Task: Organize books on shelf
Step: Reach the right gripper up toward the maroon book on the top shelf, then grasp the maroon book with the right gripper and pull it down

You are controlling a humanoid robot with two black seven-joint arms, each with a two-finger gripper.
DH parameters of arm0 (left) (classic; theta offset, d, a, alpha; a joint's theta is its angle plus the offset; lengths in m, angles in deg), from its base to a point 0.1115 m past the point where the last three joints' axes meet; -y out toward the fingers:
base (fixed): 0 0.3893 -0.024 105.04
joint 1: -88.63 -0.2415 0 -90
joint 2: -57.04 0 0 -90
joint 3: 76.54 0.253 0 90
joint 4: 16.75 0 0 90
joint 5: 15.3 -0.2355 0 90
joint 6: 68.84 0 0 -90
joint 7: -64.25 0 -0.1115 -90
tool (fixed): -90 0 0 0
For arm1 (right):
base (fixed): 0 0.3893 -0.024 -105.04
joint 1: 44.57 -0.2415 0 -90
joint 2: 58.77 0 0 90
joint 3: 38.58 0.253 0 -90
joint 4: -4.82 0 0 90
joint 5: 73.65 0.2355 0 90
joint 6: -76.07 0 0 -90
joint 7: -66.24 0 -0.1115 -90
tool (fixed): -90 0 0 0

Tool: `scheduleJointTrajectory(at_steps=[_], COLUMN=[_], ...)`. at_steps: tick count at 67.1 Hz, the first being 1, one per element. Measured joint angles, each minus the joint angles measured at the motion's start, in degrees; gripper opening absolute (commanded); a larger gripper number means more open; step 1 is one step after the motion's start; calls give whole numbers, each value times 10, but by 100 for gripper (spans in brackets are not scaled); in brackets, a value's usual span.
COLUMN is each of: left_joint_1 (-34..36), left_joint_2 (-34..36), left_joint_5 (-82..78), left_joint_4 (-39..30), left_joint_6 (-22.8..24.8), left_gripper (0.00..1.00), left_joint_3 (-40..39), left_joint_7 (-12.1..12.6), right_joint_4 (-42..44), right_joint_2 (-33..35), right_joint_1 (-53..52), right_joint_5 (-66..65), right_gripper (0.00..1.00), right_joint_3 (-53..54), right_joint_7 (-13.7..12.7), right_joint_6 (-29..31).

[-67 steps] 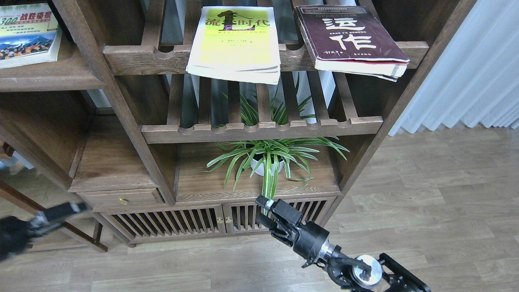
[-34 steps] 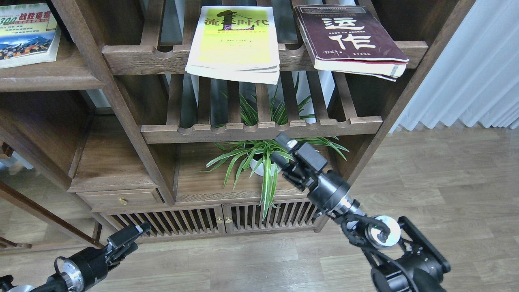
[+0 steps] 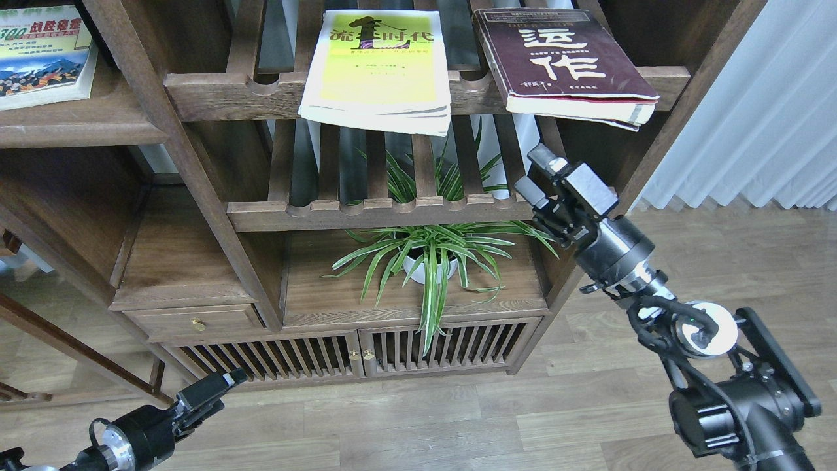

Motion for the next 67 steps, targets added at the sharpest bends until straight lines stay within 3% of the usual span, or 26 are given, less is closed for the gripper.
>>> scheduleJointTrajectory(at_steps=[54,67], left_joint_1=[-10,-11], left_joint_2=[-5,-5], left_joint_5=[-17,-18], left_joint_4=[14,15], left_joint_6=[0,0], left_gripper=[99,99], left_joint_3=[2,2], left_joint_7=[0,0], right_joint_4=[9,32], right_joint_2=[-2,1], right_joint_1=[-118,-126], right_joint_5=[1,0], right_gripper=[100,84], right_joint_3=[43,50], right_joint_7=[6,6], right_joint_6=[-124,-131])
